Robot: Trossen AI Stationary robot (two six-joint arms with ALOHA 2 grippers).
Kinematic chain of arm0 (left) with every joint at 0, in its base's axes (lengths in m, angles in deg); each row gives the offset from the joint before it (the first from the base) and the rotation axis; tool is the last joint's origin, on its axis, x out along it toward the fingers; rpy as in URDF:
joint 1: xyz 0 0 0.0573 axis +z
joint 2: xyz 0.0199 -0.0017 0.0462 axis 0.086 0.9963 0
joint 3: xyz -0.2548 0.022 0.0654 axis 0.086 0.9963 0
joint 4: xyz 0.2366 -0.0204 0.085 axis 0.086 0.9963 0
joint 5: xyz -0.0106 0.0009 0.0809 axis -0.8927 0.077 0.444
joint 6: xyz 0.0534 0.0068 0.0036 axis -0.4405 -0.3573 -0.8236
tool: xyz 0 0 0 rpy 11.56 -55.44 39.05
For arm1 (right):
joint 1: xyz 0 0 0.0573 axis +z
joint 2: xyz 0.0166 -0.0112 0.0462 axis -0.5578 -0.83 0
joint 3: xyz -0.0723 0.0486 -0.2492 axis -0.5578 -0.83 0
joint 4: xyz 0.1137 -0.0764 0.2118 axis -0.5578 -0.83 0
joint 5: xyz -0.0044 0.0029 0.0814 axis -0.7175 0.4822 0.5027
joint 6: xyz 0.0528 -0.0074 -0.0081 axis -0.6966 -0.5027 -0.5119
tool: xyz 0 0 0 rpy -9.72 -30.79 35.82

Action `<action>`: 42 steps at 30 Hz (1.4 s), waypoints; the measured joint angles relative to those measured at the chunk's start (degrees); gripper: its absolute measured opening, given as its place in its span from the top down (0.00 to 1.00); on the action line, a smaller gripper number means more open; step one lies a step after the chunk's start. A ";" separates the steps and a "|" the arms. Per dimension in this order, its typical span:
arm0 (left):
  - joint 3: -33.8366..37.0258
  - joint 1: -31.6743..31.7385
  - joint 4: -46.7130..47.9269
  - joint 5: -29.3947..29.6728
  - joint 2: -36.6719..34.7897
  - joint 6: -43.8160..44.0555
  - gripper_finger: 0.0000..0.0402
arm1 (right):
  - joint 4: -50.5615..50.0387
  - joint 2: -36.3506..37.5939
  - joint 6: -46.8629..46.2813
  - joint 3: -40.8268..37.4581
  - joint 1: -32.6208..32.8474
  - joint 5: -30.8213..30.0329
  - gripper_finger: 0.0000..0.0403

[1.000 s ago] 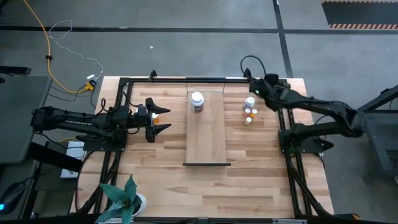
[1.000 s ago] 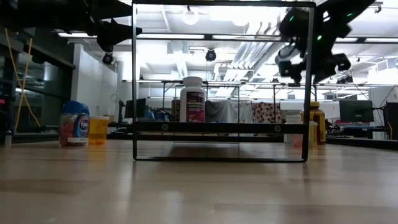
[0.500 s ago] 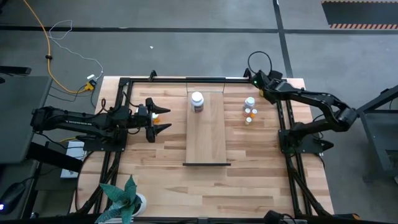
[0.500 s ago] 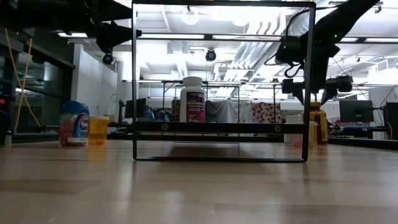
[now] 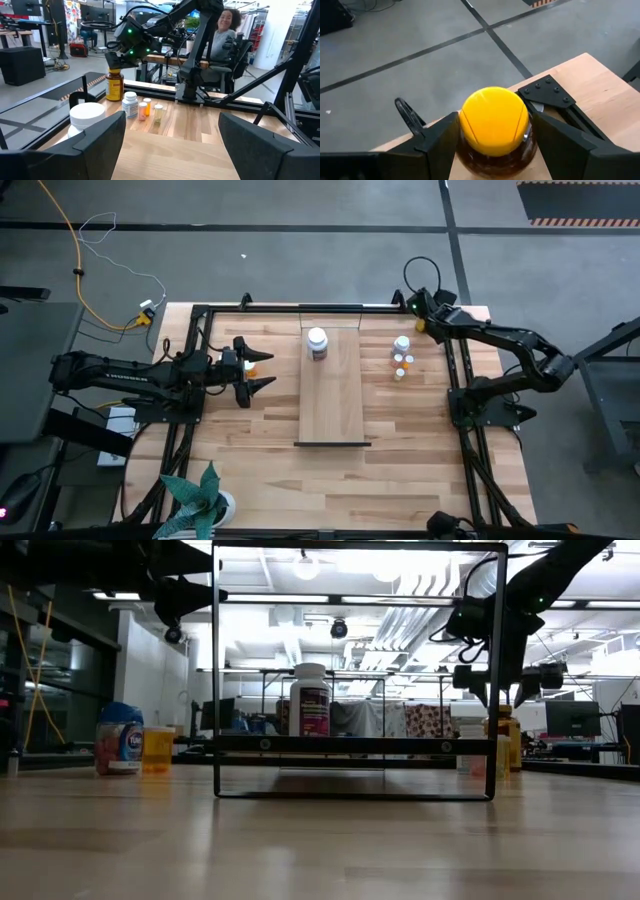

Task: Pick and place medicine bottles onto shelf by color
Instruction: Put the large yellow pill bottle on the shelf

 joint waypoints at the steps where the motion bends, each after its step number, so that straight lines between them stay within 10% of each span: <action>1: 0.00 0.00 0.00 0.00 0.02 0.02 0.23 | 0.24 0.00 -0.06 0.00 -0.20 0.14 0.40; 23: 0.00 0.00 0.15 0.01 0.00 -0.01 0.23 | 7.74 -8.33 -3.84 0.20 -1.56 -2.09 0.40; 42: 0.00 -0.02 0.15 2.58 0.00 -0.15 0.23 | 1.74 0.19 17.84 3.17 5.22 -6.41 0.52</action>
